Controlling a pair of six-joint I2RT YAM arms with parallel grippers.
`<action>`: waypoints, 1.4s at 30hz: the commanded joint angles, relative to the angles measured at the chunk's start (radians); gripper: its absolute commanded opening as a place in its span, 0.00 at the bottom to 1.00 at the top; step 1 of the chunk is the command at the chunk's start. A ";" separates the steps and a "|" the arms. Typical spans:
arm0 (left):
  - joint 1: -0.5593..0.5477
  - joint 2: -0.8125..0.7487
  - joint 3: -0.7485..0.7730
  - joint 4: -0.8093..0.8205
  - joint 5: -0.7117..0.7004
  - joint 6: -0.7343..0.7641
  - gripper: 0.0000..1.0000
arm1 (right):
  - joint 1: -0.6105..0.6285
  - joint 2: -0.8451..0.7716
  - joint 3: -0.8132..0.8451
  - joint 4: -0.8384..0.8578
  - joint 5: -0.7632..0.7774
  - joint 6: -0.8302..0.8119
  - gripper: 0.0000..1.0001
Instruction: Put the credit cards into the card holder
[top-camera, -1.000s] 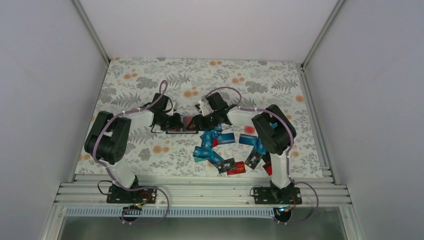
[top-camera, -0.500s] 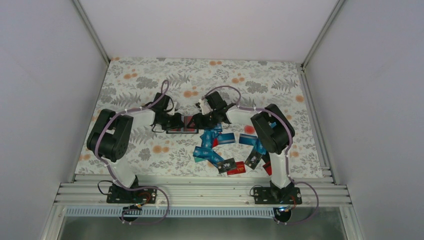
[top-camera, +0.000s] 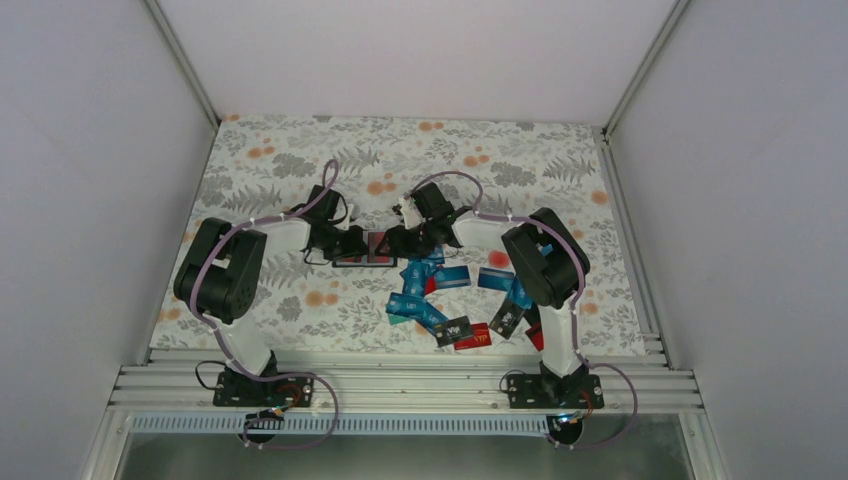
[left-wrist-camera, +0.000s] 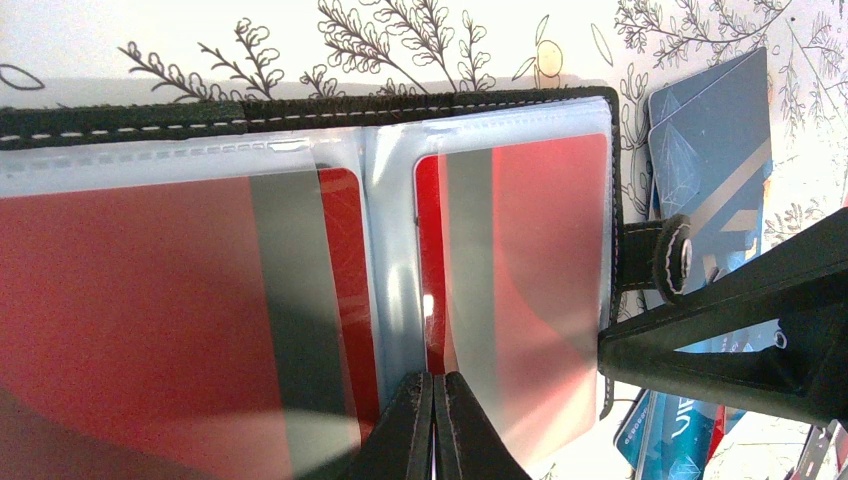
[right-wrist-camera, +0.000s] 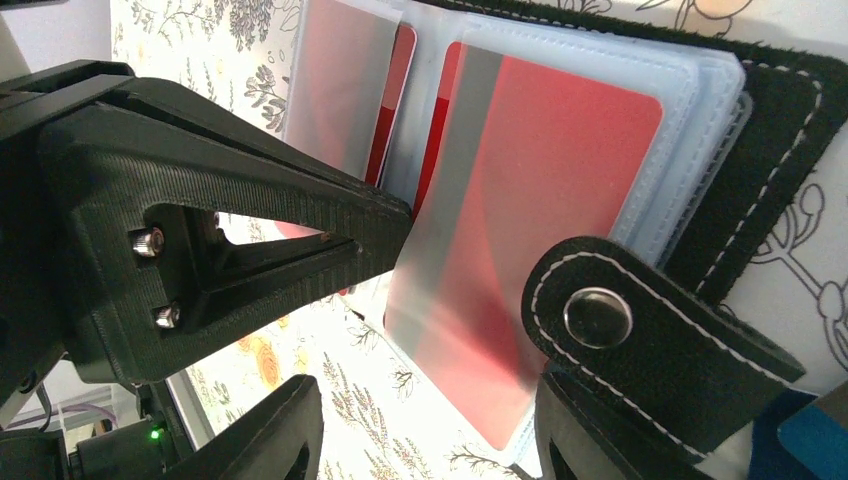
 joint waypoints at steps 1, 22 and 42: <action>-0.022 0.045 0.001 -0.015 -0.045 0.014 0.02 | 0.006 0.025 -0.008 -0.035 0.059 0.013 0.55; -0.035 0.046 0.001 -0.023 -0.045 0.015 0.02 | 0.006 -0.012 -0.006 0.107 -0.172 0.046 0.56; -0.035 -0.012 0.025 -0.049 -0.064 -0.007 0.02 | 0.023 -0.046 0.047 0.122 -0.228 0.010 0.56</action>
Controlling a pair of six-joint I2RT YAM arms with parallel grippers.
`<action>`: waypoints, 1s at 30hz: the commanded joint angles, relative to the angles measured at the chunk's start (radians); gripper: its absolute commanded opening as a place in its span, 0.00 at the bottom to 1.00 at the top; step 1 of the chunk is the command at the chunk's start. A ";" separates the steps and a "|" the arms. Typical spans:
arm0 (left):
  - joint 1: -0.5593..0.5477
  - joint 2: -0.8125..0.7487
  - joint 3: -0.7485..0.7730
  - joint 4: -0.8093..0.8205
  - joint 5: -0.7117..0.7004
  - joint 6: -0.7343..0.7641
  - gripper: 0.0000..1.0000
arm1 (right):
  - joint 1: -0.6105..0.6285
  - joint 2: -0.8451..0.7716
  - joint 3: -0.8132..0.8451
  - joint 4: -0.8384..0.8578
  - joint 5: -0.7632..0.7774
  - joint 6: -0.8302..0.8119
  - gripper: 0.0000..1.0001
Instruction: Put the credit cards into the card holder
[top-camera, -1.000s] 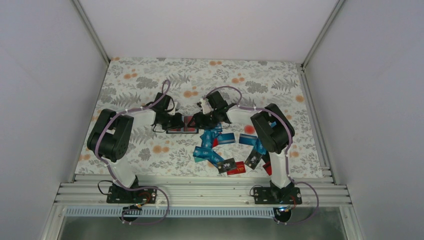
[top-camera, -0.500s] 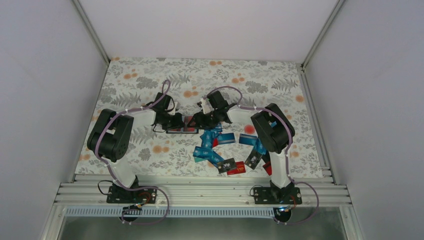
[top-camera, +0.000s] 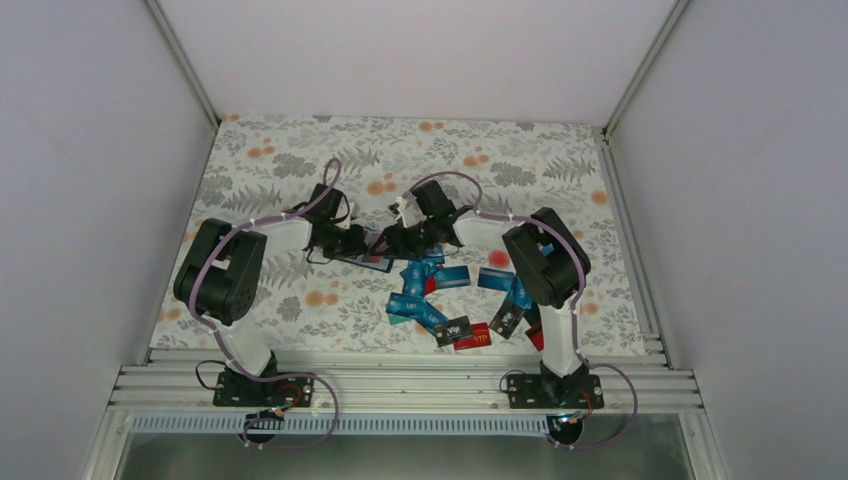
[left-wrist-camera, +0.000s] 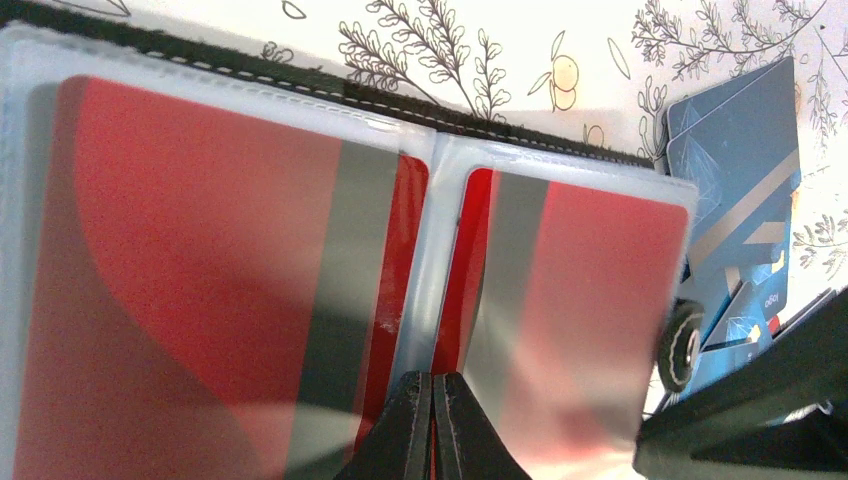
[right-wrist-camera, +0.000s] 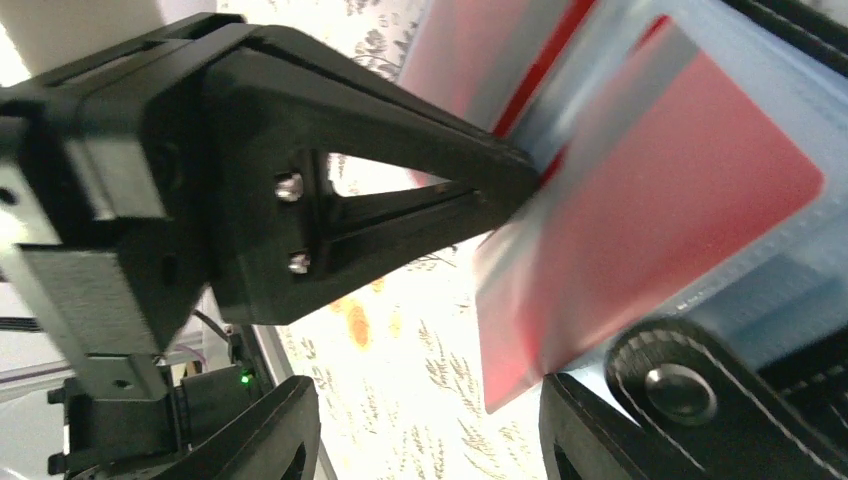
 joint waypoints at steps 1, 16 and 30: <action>-0.020 -0.005 0.010 -0.026 -0.009 -0.009 0.02 | 0.032 -0.042 0.055 0.081 -0.058 -0.023 0.56; 0.031 -0.087 -0.015 -0.025 -0.037 -0.056 0.02 | 0.044 0.052 0.166 0.050 -0.059 -0.027 0.56; 0.202 -0.263 -0.159 -0.010 -0.136 -0.096 0.03 | 0.087 0.269 0.448 -0.037 -0.060 -0.034 0.56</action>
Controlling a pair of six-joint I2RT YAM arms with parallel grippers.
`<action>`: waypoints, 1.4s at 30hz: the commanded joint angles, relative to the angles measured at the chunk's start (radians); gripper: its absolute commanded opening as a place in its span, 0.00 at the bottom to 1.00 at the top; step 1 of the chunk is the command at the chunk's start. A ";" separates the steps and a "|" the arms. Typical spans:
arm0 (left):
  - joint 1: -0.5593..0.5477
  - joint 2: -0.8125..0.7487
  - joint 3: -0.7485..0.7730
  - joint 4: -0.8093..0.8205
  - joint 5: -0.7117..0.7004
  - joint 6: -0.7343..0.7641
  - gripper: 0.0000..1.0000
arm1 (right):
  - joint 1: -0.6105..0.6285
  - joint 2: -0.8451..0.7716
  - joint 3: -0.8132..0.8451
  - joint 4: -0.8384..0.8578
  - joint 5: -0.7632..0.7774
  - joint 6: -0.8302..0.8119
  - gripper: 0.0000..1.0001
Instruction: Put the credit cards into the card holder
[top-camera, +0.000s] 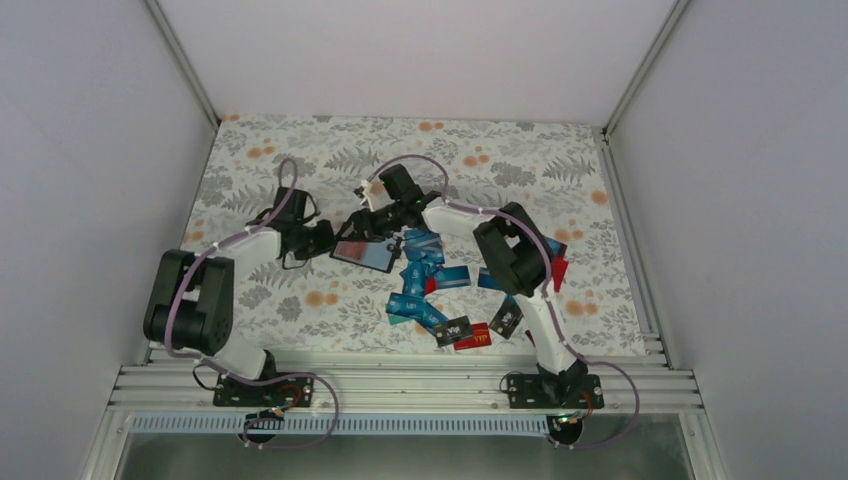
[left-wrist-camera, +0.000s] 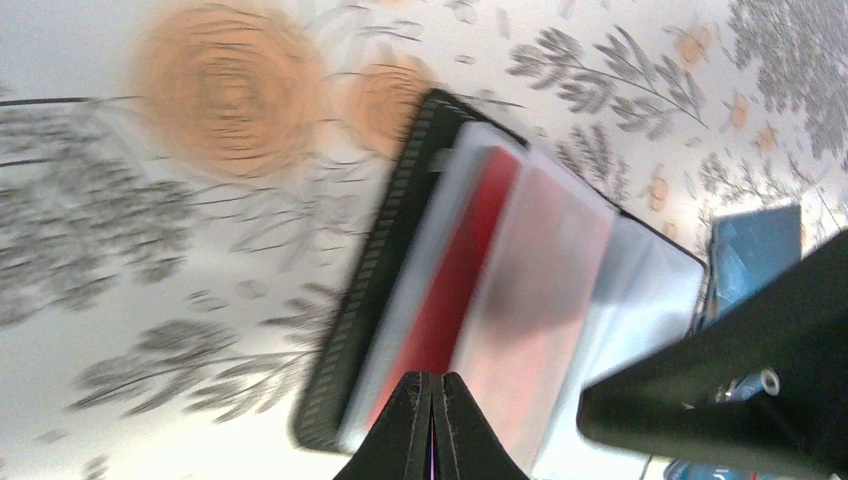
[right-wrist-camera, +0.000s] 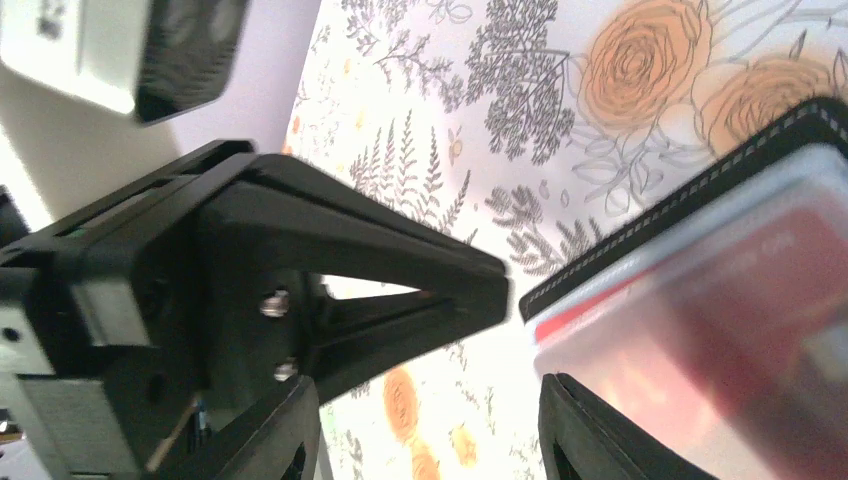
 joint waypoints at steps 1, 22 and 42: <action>0.073 -0.095 -0.062 -0.010 -0.057 -0.017 0.03 | 0.018 0.086 0.131 -0.059 0.012 -0.023 0.56; 0.088 0.026 -0.113 0.070 0.031 0.076 0.22 | -0.093 -0.478 -0.328 -0.204 0.413 -0.151 0.58; -0.055 -0.160 -0.184 -0.022 -0.009 0.027 0.20 | -0.209 -0.893 -0.698 -0.614 0.946 0.077 0.67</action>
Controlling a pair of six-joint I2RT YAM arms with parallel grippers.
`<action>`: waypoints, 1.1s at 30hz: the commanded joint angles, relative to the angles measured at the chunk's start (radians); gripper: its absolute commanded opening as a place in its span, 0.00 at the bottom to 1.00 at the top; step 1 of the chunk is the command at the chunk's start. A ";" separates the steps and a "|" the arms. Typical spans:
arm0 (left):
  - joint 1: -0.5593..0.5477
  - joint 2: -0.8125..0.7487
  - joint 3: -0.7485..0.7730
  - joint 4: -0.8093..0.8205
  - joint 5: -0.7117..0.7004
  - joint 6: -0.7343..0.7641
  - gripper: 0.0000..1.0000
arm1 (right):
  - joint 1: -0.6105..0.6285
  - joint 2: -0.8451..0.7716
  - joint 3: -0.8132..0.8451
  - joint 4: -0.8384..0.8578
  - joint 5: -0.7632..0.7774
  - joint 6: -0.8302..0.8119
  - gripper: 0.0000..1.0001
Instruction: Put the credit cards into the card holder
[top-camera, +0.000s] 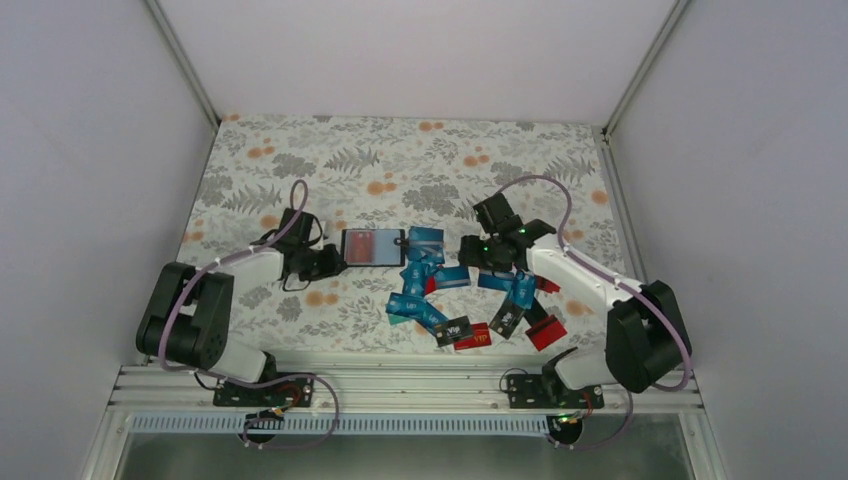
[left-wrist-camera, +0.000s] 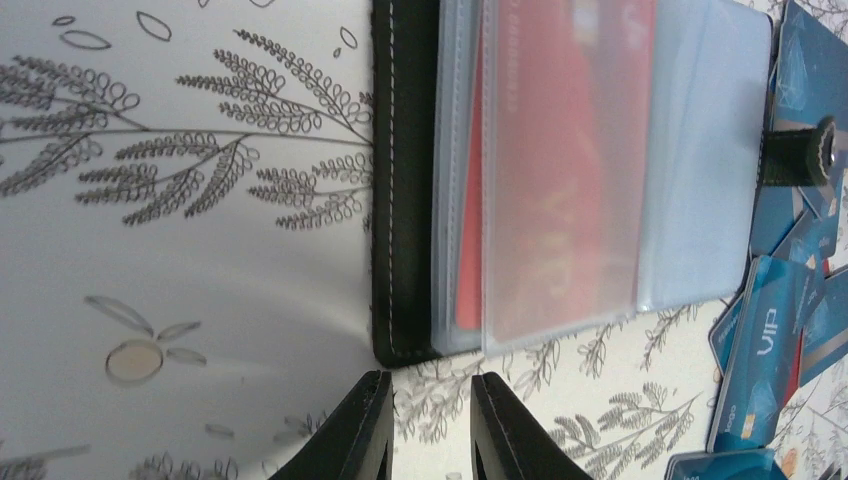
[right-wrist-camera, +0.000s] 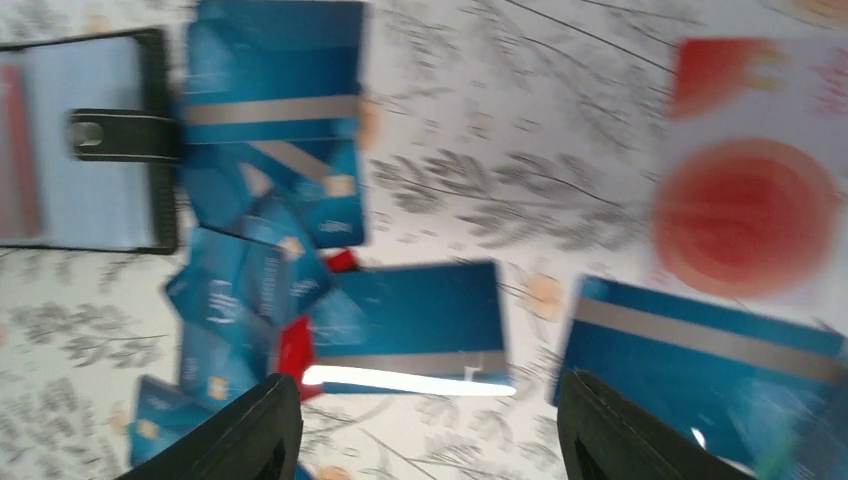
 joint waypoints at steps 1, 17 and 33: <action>-0.026 -0.098 0.003 -0.097 -0.089 -0.026 0.21 | -0.034 -0.064 -0.039 -0.134 0.156 0.075 0.68; -0.070 -0.193 0.049 -0.126 -0.148 -0.008 0.22 | -0.069 -0.027 -0.130 -0.333 0.035 0.289 1.00; -0.070 -0.180 0.018 -0.072 -0.101 0.008 0.21 | -0.133 0.029 -0.232 -0.306 0.011 0.362 0.95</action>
